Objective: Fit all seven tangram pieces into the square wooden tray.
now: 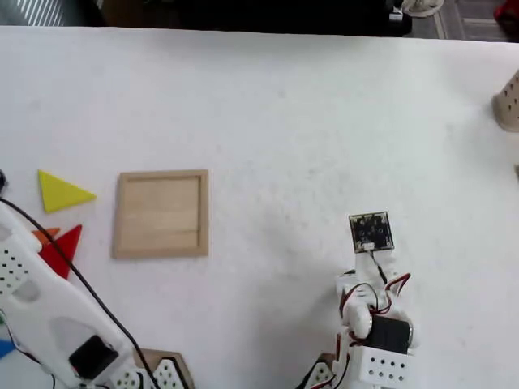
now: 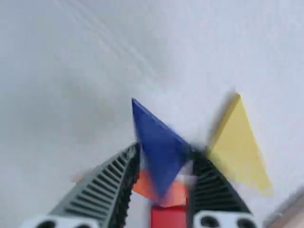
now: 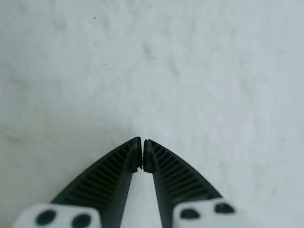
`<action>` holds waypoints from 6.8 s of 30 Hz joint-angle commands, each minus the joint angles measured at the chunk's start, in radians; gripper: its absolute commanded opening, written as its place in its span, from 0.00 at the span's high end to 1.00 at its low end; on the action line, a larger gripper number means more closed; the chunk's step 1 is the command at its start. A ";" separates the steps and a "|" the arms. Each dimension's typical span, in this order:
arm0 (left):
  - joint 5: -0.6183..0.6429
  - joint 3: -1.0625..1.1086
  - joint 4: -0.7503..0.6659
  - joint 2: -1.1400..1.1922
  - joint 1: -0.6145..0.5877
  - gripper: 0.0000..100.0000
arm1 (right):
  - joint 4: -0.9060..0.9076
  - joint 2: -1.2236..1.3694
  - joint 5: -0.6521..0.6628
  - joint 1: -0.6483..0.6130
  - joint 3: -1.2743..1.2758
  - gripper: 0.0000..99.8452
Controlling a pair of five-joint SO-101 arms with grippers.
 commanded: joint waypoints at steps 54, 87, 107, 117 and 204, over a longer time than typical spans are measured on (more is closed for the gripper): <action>0.100 0.468 -0.325 -0.145 0.446 0.72 | 0.005 -0.013 0.012 0.067 0.006 0.98; 0.442 -0.410 -0.005 0.426 0.489 0.72 | 0.005 -0.013 0.012 0.073 0.006 0.98; 0.482 -0.410 -0.066 0.427 0.476 0.73 | 0.005 -0.013 0.012 0.073 0.006 0.98; 0.476 -0.410 -0.066 0.424 0.484 0.91 | 0.005 -0.013 0.012 0.071 0.006 0.98; 0.305 -0.411 0.014 0.444 0.513 0.86 | 0.005 -0.013 0.012 0.071 0.006 0.98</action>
